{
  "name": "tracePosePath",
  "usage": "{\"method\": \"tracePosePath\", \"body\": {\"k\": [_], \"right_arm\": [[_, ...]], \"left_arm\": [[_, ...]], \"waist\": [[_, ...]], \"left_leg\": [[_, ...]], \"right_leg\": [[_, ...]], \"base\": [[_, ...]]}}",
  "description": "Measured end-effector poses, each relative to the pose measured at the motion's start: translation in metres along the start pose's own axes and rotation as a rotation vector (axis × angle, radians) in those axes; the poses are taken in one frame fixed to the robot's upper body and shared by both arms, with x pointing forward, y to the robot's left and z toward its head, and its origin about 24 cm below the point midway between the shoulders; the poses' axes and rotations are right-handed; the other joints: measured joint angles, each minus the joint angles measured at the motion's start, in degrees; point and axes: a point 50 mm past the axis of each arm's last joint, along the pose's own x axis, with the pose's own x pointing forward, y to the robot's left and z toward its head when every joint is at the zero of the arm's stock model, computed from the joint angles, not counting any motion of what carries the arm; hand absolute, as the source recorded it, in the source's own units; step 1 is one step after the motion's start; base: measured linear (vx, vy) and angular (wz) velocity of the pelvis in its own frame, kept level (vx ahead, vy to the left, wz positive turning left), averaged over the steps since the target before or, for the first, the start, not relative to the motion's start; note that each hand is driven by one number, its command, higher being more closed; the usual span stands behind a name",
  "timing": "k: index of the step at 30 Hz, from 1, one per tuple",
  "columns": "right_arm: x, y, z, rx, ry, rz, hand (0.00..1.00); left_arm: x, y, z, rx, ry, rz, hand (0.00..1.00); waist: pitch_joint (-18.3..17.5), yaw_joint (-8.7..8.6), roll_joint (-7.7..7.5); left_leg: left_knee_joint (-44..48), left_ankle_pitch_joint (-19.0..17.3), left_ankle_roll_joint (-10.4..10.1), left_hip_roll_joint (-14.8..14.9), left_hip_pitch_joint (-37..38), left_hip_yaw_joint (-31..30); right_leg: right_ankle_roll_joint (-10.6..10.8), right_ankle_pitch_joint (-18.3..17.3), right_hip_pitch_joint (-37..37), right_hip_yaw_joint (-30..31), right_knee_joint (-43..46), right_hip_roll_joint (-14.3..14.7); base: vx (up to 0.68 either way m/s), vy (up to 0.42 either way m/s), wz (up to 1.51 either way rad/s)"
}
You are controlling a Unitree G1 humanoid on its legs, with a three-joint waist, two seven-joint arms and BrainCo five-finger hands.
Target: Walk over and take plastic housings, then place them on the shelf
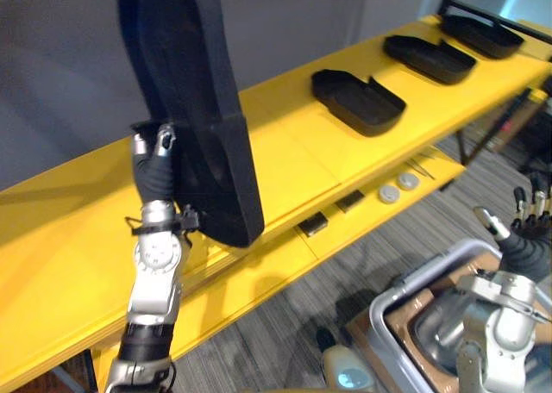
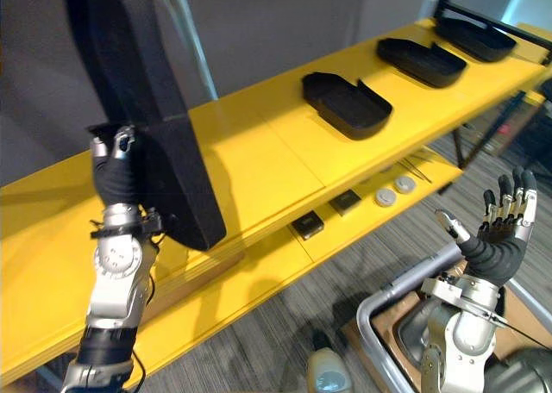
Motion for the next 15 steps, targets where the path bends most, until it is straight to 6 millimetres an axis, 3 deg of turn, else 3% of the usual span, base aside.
{"method": "tracePosePath", "body": {"k": [7, 9, 12, 15], "right_arm": [[0.011, 0.041, 0.004, 0.08, -0.038, 0.268, 0.0], [0.018, 0.048, 0.005, 0.092, -0.046, 0.321, 0.0], [0.019, 0.052, 0.0, 0.115, -0.002, 0.356, 0.0], [0.014, 0.06, -0.008, 0.156, 0.053, 0.405, 0.0]], "left_arm": [[0.025, 0.011, -0.041, 0.046, 0.268, 0.123, 1.0], [0.034, 0.013, -0.05, 0.036, 0.323, 0.193, 1.0], [0.048, 0.017, -0.056, 0.068, 0.383, 0.305, 1.0], [0.064, 0.029, -0.05, 0.123, 0.393, 0.404, 1.0]], "waist": [[1.6, 0.64, -0.01], [2.8, 0.45, 0.67], [3.5, -0.26, 1.84], [4.7, -1.2, 1.79]], "left_leg": [[0.0, 0.2, -0.5, 1.4, -2.6, 2.2], [-0.1, 0.5, -1.0, 2.0, -2.7, 2.2], [-0.2, 0.9, -1.4, 2.2, -3.5, 1.8], [-0.5, 1.5, -1.6, 2.1, -3.6, 1.8]], "right_leg": [[-2.2, 4.2, -2.2, -5.1, -4.5, -0.6], [-2.5, 5.7, -1.5, -5.6, -6.6, -0.4], [-2.6, 5.8, -2.1, -6.0, -6.9, -0.3], [-2.2, 6.5, -2.2, -5.8, -6.9, -0.3]], "base": [[-0.05, -0.053, -0.16], [0.04, -0.052, 0.0], [0.06, -0.02, 0.05], [0.07, -0.004, -0.05]]}}
